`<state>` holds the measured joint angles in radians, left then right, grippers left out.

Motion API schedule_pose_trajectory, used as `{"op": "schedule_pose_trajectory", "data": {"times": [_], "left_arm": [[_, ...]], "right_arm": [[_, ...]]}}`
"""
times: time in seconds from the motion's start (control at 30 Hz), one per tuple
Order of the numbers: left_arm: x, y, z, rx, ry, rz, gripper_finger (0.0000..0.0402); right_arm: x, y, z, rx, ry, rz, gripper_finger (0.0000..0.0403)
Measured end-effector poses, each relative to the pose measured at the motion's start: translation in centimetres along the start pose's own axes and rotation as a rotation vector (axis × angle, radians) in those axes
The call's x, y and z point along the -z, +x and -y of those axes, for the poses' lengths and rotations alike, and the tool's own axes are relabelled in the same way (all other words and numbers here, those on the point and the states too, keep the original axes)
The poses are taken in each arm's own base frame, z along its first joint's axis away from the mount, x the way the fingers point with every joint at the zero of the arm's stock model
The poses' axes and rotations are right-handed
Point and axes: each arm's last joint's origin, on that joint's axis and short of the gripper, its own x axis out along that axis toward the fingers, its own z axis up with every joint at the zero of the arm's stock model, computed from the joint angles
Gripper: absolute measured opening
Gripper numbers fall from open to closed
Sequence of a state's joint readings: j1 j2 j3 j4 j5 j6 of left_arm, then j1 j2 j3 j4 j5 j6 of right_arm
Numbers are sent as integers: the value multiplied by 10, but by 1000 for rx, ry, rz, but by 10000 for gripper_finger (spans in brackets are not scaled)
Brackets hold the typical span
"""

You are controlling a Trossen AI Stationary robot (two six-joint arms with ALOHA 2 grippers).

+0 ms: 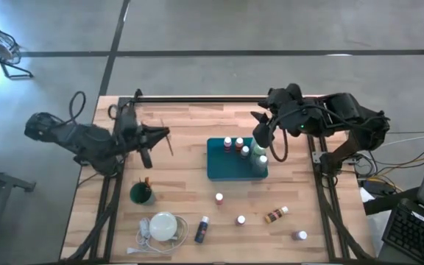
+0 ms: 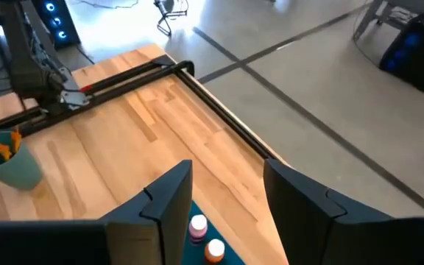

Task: Pick & Place Paint Supplies
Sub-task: Put the gold paintbrush into the green cup

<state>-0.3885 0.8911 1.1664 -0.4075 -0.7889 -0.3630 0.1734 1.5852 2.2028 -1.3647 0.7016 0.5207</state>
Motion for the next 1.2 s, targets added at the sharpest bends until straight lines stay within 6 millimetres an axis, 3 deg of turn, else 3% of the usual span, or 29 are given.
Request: {"op": "schedule_pose_trajectory", "data": {"times": [0.17, 0.47, 0.83, 1.0, 1.2], "left_arm": [[11, -21, 7, -19, 4, -35, 15], [17, -66, 19, 128, 32, -35, 15], [40, -123, 7, 296, 140, -3, 15], [52, -129, -6, 364, 167, -18, 15], [67, -126, -19, 395, 161, -206, 15]], "right_arm": [[-1, 1, 0, 7, 6, 5, 164], [-1, 1, 0, 10, 52, 7, 132], [8, 13, -6, 31, 128, -26, 96], [19, 25, -12, 58, 134, -64, 86], [29, 35, -16, 83, 168, -95, 82]]}}
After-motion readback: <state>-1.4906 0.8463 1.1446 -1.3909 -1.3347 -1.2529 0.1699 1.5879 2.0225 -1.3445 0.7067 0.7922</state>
